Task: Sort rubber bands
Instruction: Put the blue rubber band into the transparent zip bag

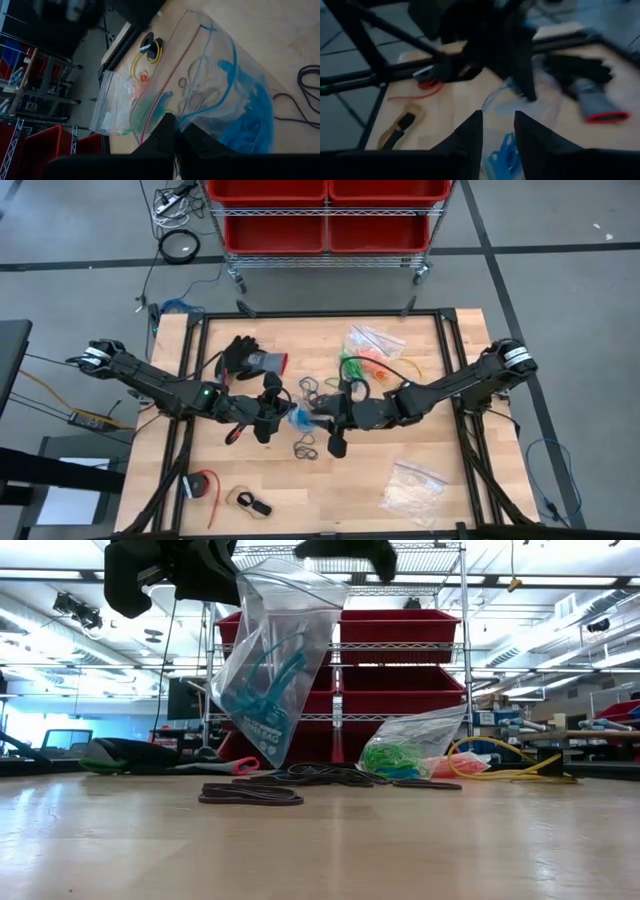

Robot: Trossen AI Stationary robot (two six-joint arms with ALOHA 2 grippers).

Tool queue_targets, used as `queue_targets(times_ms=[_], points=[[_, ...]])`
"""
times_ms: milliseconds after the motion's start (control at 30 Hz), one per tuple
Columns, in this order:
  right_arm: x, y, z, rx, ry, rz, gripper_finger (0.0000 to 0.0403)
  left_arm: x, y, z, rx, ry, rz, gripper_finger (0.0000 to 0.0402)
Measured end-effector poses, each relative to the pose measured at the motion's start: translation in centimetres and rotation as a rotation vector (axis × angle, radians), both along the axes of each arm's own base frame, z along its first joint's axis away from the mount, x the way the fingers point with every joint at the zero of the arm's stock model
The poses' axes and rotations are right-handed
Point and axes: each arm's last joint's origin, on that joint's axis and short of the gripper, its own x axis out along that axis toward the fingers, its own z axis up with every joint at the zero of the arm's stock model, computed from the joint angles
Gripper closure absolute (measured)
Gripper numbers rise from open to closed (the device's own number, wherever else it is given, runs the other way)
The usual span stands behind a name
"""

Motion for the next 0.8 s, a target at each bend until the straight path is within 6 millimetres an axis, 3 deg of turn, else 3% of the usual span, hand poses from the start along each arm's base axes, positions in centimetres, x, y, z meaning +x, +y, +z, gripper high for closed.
queue_targets(times_ms=[233, 433, 600, 800], points=[[-2.9, 1.7, 1.8, -0.084, 0.030, 0.002, 0.0297, 0.0, 0.0, 0.0, -0.001, -0.002, 0.000, 0.0389], [-5.5, 2.4, 0.8, -0.082, 0.200, -0.094, 0.0297, 0.0, 0.0, 0.0, 0.000, 0.000, 0.000, 0.0389], [-6.6, 2.0, -1.9, -0.068, 0.326, -0.172, 0.0298, 0.0, 0.0, 0.0, 0.000, 0.001, 0.000, 0.0389], [-7.8, -1.0, -7.1, -0.042, 0.443, -0.321, 0.0298, 0.0, 0.0, 0.0, 0.000, 0.000, 0.000, 0.0389]])
